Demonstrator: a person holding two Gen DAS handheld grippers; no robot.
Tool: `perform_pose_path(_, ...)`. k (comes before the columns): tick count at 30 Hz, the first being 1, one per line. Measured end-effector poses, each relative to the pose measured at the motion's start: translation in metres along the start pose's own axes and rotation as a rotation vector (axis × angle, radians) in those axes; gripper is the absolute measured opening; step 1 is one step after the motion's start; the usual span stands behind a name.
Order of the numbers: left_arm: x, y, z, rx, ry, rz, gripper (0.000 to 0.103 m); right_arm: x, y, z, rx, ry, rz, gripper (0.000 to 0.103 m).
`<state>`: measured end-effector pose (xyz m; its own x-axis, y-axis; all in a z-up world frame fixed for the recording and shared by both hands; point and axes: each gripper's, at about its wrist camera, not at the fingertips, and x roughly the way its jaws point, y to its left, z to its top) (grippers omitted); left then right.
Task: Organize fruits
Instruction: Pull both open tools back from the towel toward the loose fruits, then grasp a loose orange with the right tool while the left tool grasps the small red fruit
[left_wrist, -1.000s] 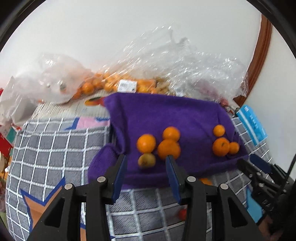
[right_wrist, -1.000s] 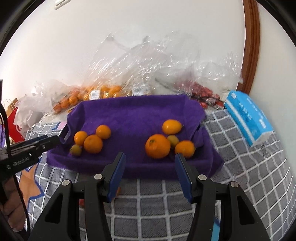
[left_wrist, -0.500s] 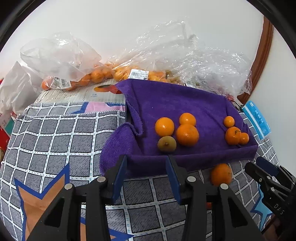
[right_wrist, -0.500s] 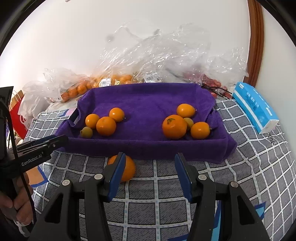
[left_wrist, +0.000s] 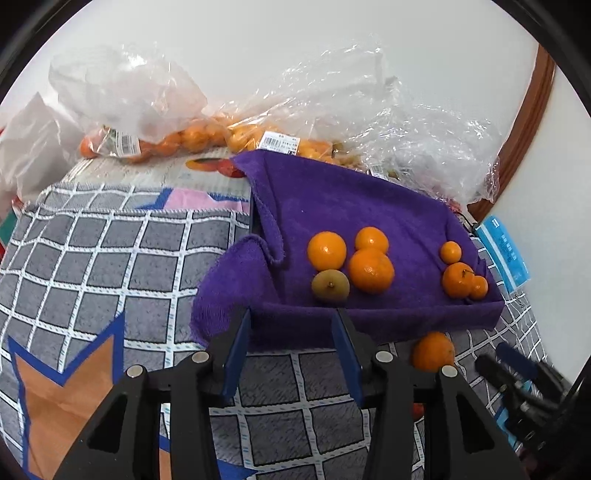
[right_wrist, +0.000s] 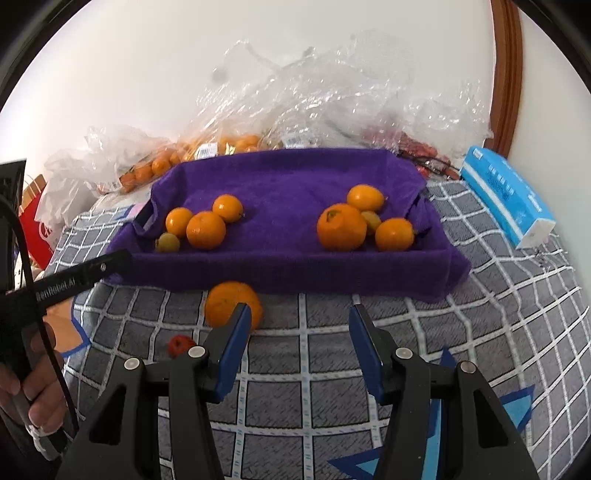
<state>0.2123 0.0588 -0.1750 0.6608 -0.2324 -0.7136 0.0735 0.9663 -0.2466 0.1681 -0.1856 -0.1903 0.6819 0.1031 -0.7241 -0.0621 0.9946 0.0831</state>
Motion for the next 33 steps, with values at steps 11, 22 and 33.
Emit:
perform_pose_path(11,0.004,-0.005,-0.004,0.031,-0.004,0.016,0.045,0.021,0.033,0.002,-0.066,0.021,0.103,0.052)
perform_pose_path(22,0.004,-0.004,-0.002,0.017,-0.003,0.011,0.045,0.046,0.034,0.006,-0.063,0.068,0.139,0.045)
perform_pose_path(33,0.005,-0.012,-0.007,0.02,0.038,-0.049,0.047,0.021,-0.005,-0.003,-0.095,0.016,0.028,0.043)
